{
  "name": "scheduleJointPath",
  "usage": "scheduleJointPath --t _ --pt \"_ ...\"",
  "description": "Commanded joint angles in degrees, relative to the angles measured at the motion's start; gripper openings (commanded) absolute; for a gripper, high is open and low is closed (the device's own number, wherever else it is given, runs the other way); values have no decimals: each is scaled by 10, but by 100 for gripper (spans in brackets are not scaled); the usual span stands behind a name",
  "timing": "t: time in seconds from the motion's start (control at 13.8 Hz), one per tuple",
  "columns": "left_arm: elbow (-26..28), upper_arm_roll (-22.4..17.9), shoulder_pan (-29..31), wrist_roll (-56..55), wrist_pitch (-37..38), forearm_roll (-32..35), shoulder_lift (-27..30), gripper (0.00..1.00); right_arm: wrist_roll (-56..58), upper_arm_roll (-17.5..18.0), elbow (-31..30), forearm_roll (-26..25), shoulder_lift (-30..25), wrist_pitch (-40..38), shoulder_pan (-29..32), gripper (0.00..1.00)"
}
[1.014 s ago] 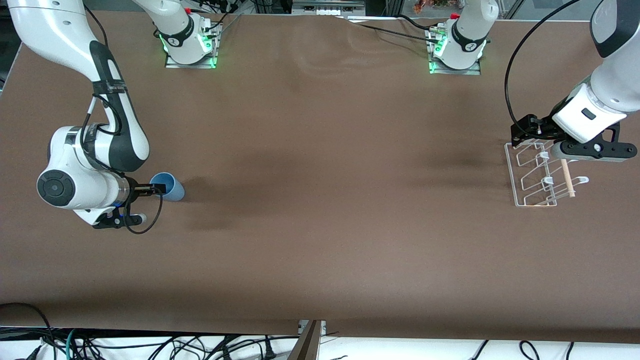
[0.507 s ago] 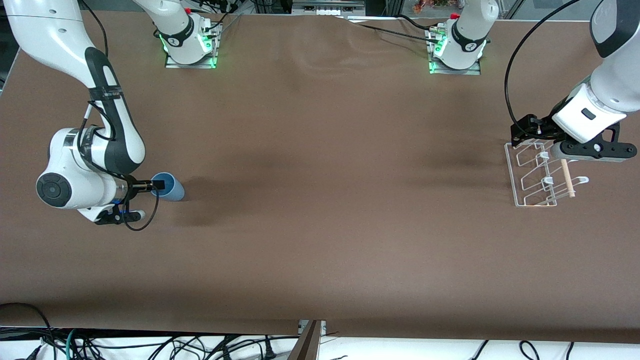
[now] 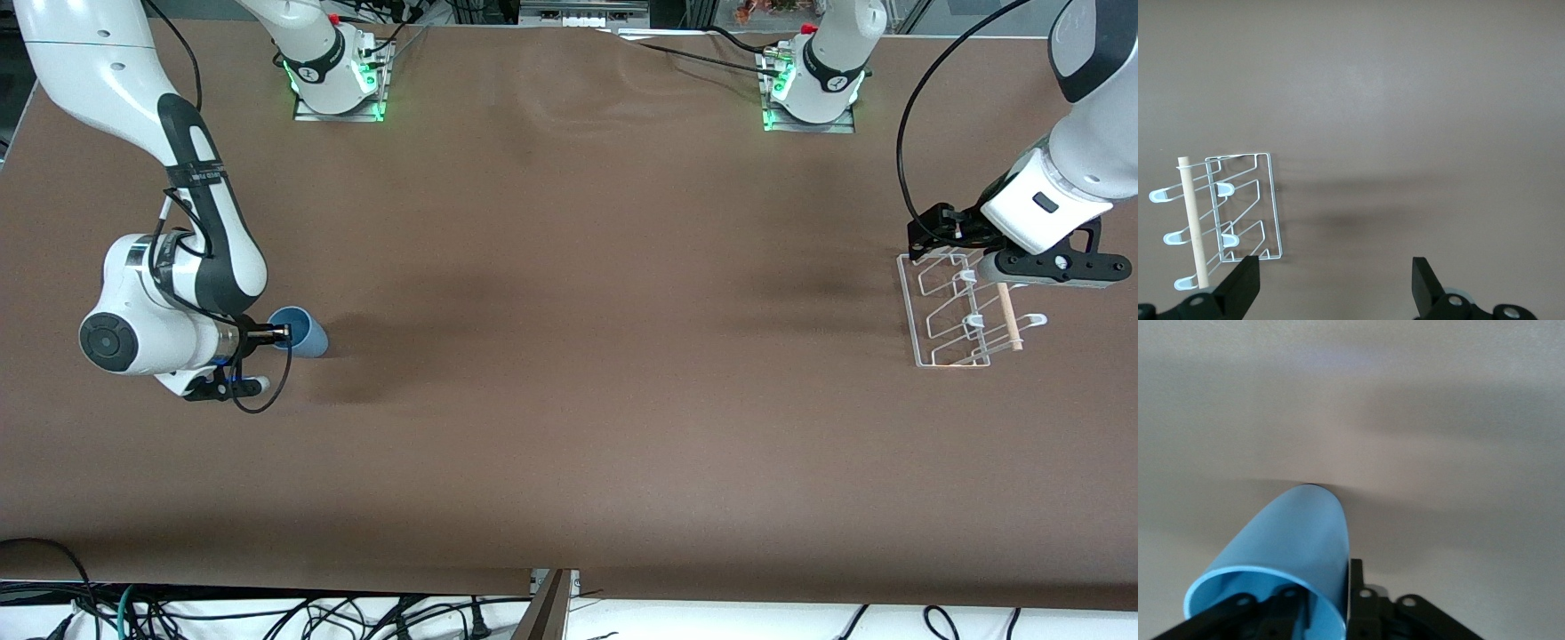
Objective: Transfer cup to left arm and place on rack
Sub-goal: 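Lift the cup with the right gripper while the left gripper approaches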
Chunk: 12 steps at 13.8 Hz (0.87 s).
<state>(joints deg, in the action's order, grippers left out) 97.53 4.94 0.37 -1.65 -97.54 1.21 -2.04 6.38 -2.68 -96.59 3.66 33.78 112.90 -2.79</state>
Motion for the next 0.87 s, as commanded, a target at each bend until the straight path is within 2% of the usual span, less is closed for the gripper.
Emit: scheduleJointPath --t 0.0,0.22,0.43,0.65,0.8 --pt "8 2 2 1 6 -13 12 100 9 4 7 23 -4 2 2 0" --pt "8 2 -4 1 18 -13 11 100 6 5 33 89 -6 -3 -5 0" --pt "8 8 -7 1 30 -14 6 100 1 5 67 181 -12 -30 -48 0" --pt "7 19 -8 1 42 -18 -5 100 -101 5 123 272 -6 -50 -106 0" --pt "3 24 -8 7 51 -21 -4 100 -169 5 160 309 5 -44 -148 0"
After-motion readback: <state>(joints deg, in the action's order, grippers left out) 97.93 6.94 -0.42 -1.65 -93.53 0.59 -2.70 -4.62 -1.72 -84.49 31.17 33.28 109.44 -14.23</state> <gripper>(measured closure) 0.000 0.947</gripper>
